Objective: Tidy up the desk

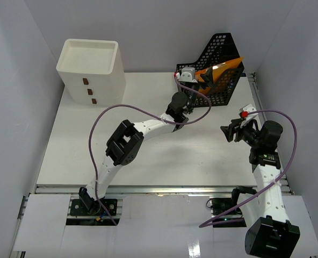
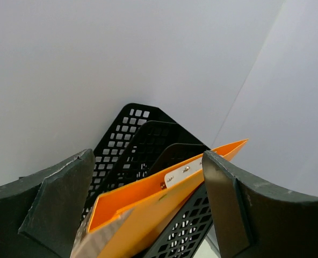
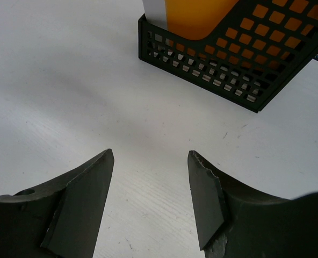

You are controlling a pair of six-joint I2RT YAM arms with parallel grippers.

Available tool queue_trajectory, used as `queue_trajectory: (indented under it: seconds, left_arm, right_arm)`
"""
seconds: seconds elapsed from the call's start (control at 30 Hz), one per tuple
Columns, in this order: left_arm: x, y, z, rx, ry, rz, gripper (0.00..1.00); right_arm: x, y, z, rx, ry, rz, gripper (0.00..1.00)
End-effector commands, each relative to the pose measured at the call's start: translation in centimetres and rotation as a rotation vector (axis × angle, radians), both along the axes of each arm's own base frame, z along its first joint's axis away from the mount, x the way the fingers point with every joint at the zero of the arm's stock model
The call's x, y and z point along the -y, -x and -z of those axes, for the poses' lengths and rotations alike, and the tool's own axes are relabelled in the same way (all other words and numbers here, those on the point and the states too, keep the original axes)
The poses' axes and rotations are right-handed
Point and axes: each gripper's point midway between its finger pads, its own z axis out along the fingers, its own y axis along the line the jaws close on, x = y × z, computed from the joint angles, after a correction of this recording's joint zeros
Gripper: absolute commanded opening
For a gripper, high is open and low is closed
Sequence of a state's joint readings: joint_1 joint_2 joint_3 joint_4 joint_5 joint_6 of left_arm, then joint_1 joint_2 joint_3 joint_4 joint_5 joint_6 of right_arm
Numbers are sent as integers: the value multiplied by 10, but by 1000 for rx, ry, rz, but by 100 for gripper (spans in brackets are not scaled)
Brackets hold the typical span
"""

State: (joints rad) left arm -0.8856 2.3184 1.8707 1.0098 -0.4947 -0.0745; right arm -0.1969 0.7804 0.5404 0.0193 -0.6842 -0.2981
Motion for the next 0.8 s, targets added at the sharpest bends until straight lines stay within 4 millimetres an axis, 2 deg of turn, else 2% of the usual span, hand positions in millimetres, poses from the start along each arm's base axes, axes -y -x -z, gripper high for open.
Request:
queue_trajectory:
  seconds: [0.0, 0.07, 0.2, 0.27, 0.4, 0.47, 0.5, 0.57, 0.6, 0.7, 0.73, 0.77]
  left_arm:
    - [2, -2, -39, 47, -9, 25, 92]
    - [-8, 0, -57, 85, -16, -1, 93]
    - [-46, 11, -113, 137, -23, -52, 95]
    - [-64, 18, -139, 143, -24, -57, 96]
    - [-92, 39, -167, 138, -62, -46, 97]
    - [-106, 50, -173, 125, -78, -42, 97]
    - [-116, 58, -173, 110, -90, -39, 98]
    - [-130, 74, -166, 73, -117, -10, 98]
    - [-134, 83, -158, 45, -135, 25, 98]
    - [-158, 120, -111, -49, -255, 144, 98]
    - [-161, 139, -87, -78, -320, 233, 98]
    - [-175, 153, -74, -98, -332, 257, 98]
  right_arm:
    - [1, -1, -8, 39, 4, -5, 64]
    - [0, -1, -8, 40, 6, -12, 65]
    - [-4, 1, -8, 43, 10, -39, 67]
    - [-4, 2, -6, 40, 15, -49, 77]
    - [-6, 4, -3, 39, 34, -70, 93]
    - [-5, 4, -1, 38, 43, -70, 99]
    - [-4, 3, -1, 41, 50, -67, 99]
    - [3, 1, 0, 38, 57, -30, 90]
    - [9, -2, 0, 35, 55, 5, 90]
    - [26, -5, -4, 3, 18, 104, 90]
    - [31, -6, -8, 13, 18, 123, 90]
    - [36, -6, -10, 17, 14, 143, 90]
